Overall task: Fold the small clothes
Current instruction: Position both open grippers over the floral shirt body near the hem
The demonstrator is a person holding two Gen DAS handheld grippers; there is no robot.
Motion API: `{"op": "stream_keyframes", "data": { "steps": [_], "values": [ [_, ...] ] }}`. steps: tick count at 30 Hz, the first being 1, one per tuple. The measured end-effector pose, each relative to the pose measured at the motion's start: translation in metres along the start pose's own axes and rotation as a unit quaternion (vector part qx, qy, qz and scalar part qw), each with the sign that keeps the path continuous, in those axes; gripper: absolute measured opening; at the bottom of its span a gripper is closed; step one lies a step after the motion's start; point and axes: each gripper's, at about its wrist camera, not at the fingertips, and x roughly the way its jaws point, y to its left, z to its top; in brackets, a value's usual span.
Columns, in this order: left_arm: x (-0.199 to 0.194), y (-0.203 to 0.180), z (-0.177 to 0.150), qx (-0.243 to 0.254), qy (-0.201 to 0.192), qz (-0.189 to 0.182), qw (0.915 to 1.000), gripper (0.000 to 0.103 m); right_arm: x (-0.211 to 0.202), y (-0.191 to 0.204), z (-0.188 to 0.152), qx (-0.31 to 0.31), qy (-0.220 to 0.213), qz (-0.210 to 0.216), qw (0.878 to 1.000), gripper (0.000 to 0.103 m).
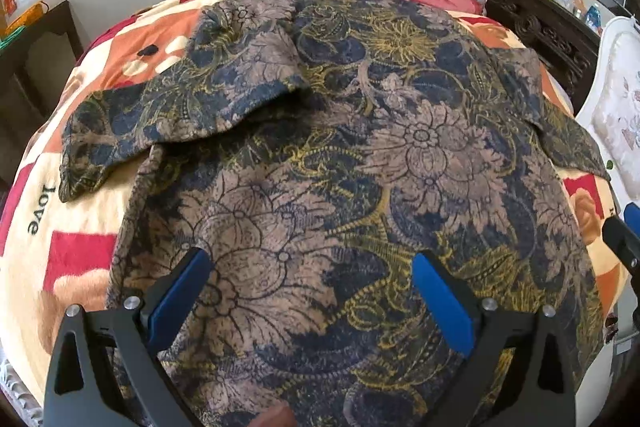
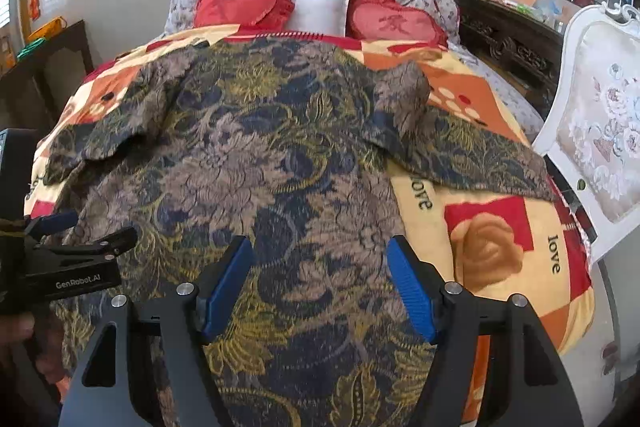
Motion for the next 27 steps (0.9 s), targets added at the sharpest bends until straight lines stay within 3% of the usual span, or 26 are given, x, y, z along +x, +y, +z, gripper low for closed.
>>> {"op": "stream_keyframes", "data": {
  "steps": [5, 9, 16, 27],
  "values": [
    [0.002, -0.001, 0.006, -0.002, -0.007, 0.014, 0.9999, 0.102, 0.009, -0.002, 0.011, 0.001, -0.030, -0.012, 0.999, 0.089],
    [0.003, -0.001, 0.011, -0.002, -0.004, -0.006, 1.0000, 0.098, 0.024, -0.008, 0.021, 0.024, -0.038, -0.020, 0.999, 0.089],
    [-0.015, -0.004, 0.016, -0.015, -0.022, -0.004, 0.9996, 0.098, 0.011, -0.013, 0.027, 0.050, -0.059, -0.013, 0.997, 0.089],
    [-0.022, -0.016, 0.019, 0.005, -0.032, 0.037, 0.9988, 0.098, 0.012, -0.024, 0.022, 0.065, -0.057, -0.012, 0.996, 0.089]
  ]
}}
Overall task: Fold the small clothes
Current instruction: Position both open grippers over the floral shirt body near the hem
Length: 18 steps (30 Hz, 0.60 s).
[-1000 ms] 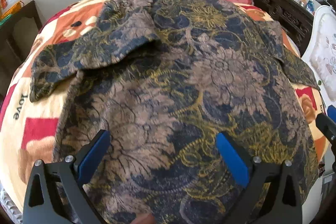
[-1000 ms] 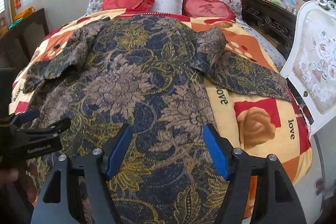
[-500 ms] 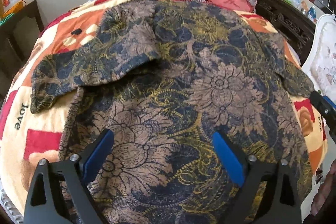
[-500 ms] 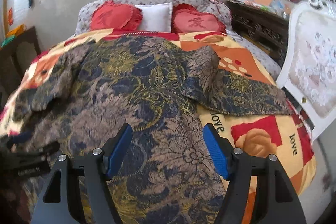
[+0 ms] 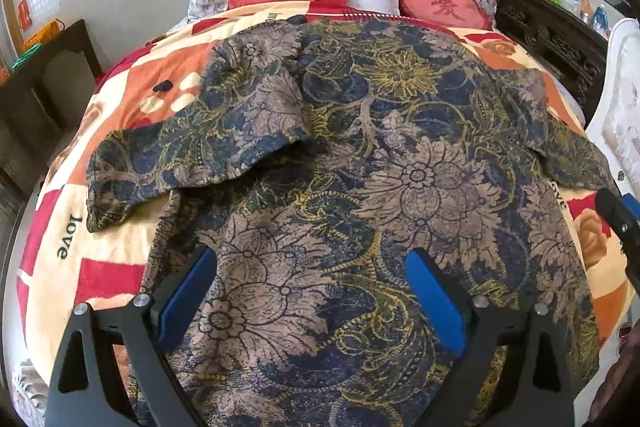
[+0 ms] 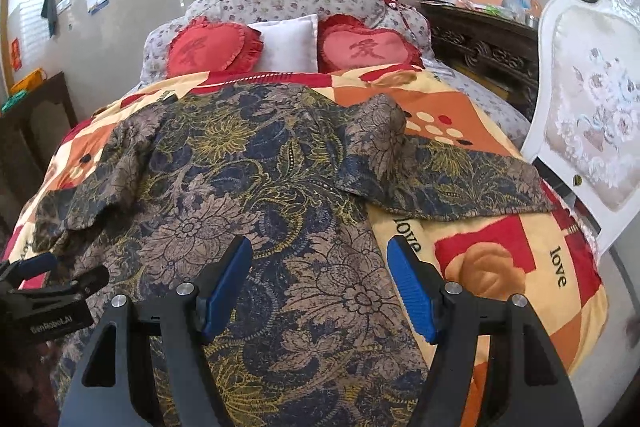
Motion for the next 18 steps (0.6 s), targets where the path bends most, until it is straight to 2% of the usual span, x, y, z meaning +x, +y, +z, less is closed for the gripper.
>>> {"op": "stream_keyframes", "data": {
  "steps": [18],
  "values": [
    [0.0035, 0.0017, 0.0006, -0.009, 0.004, -0.016, 0.9998, 0.098, 0.0001, 0.0028, -0.0024, -0.002, 0.002, 0.001, 1.000, 0.089]
  ]
}}
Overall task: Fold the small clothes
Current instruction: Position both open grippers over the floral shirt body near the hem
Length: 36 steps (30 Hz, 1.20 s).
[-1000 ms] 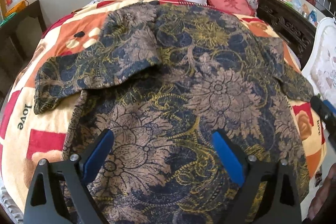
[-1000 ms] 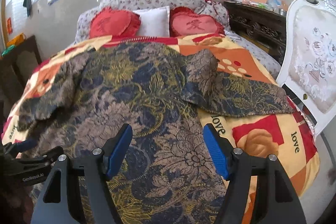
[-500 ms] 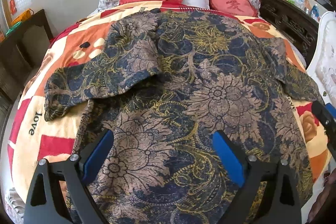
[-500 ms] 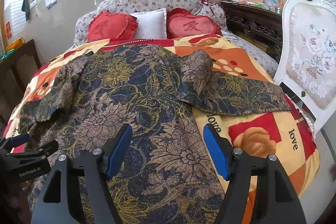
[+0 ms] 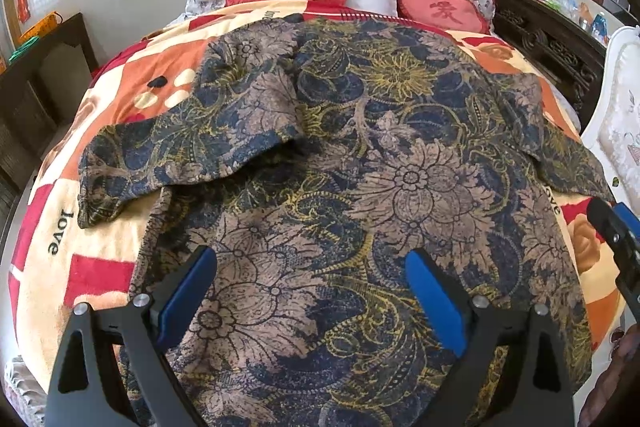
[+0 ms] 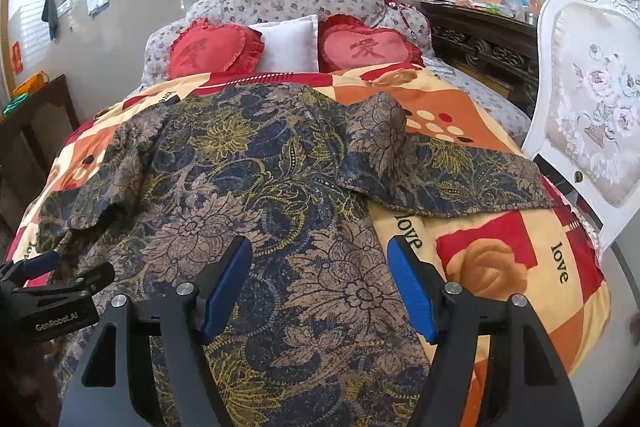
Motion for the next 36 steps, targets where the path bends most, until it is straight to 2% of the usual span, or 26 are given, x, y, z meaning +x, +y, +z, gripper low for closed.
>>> {"op": "stream_keyframes", "data": {
  "steps": [13, 20, 24, 26, 32, 36],
  "values": [
    [0.024, 0.006, 0.004, -0.003, 0.007, 0.006, 1.0000, 0.098, 0.041, 0.013, 0.014, -0.005, 0.005, -0.017, 1.000, 0.089],
    [0.059, 0.012, 0.019, 0.003, -0.011, 0.012, 0.9999, 0.098, 0.079, 0.016, 0.013, -0.012, 0.021, -0.031, 0.999, 0.089],
    [0.093, 0.016, 0.026, -0.001, 0.014, -0.006, 0.9999, 0.098, 0.107, 0.019, 0.005, -0.029, 0.037, -0.037, 0.998, 0.089],
    [0.096, 0.018, 0.026, -0.005, 0.009, -0.009, 0.9999, 0.103, 0.117, 0.021, 0.003, -0.034, 0.052, -0.032, 0.998, 0.089],
    [0.100, 0.017, 0.022, -0.005, 0.000, -0.007, 1.0000, 0.103, 0.126, 0.029, -0.004, -0.052, 0.065, -0.041, 0.996, 0.089],
    [0.101, 0.018, 0.020, -0.004, 0.000, -0.002, 1.0000, 0.103, 0.128, 0.025, -0.005, -0.038, 0.067, -0.033, 0.996, 0.089]
  ]
}}
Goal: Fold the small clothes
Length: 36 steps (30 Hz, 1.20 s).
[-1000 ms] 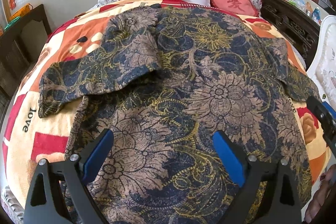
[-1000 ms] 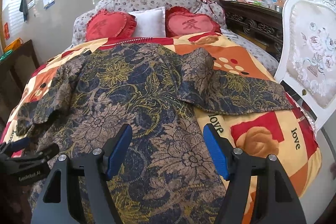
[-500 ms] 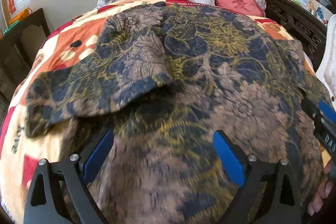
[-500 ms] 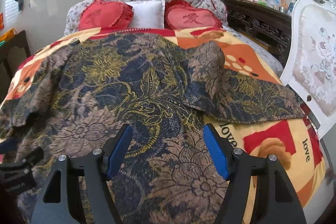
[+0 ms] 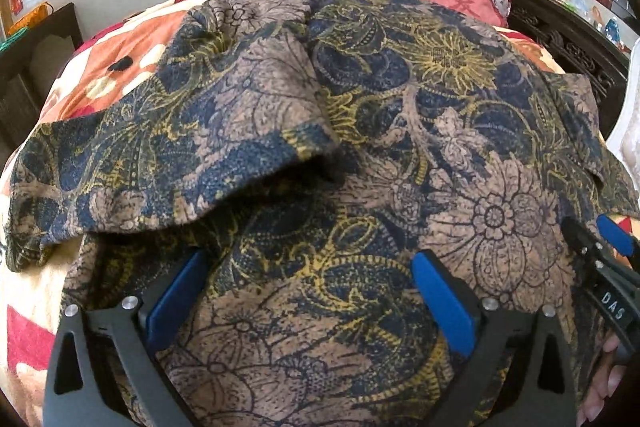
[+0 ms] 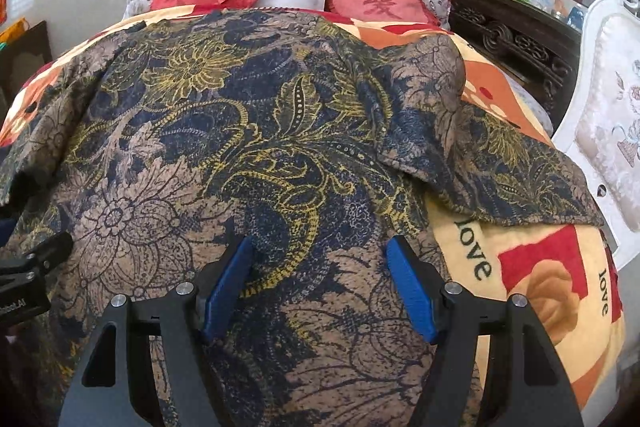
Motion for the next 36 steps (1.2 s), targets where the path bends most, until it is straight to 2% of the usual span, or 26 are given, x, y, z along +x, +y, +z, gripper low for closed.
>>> {"op": "stream_keyframes", "data": {
  "steps": [20, 25, 28, 30, 33, 34, 36],
  "values": [
    [0.001, -0.007, 0.000, 0.004, -0.002, 0.006, 1.0000, 0.103, 0.004, -0.004, 0.001, 0.016, 0.010, 0.016, 1.000, 0.090],
    [-0.031, 0.005, -0.002, -0.010, -0.003, -0.013, 0.9999, 0.103, 0.004, -0.005, 0.001, 0.016, 0.011, 0.017, 1.000, 0.090],
    [-0.070, 0.029, 0.001, -0.029, -0.034, -0.044, 0.9980, 0.103, 0.004, -0.005, 0.001, 0.018, 0.010, 0.019, 1.000, 0.090],
    [-0.092, 0.063, 0.007, -0.057, -0.052, -0.078, 0.9940, 0.103, 0.004, -0.005, 0.001, 0.019, 0.010, 0.020, 1.000, 0.090],
    [-0.097, 0.118, 0.017, -0.108, -0.050, -0.110, 0.9868, 0.103, 0.004, -0.005, 0.001, 0.020, 0.010, 0.022, 1.000, 0.090],
    [-0.094, 0.139, 0.020, -0.126, -0.045, -0.108, 0.9851, 0.103, 0.004, -0.005, 0.001, 0.020, 0.010, 0.021, 1.000, 0.090],
    [-0.086, 0.182, 0.025, -0.161, -0.031, -0.070, 0.9839, 0.102, 0.004, -0.005, 0.001, 0.019, 0.010, 0.020, 1.000, 0.090]
  ]
}}
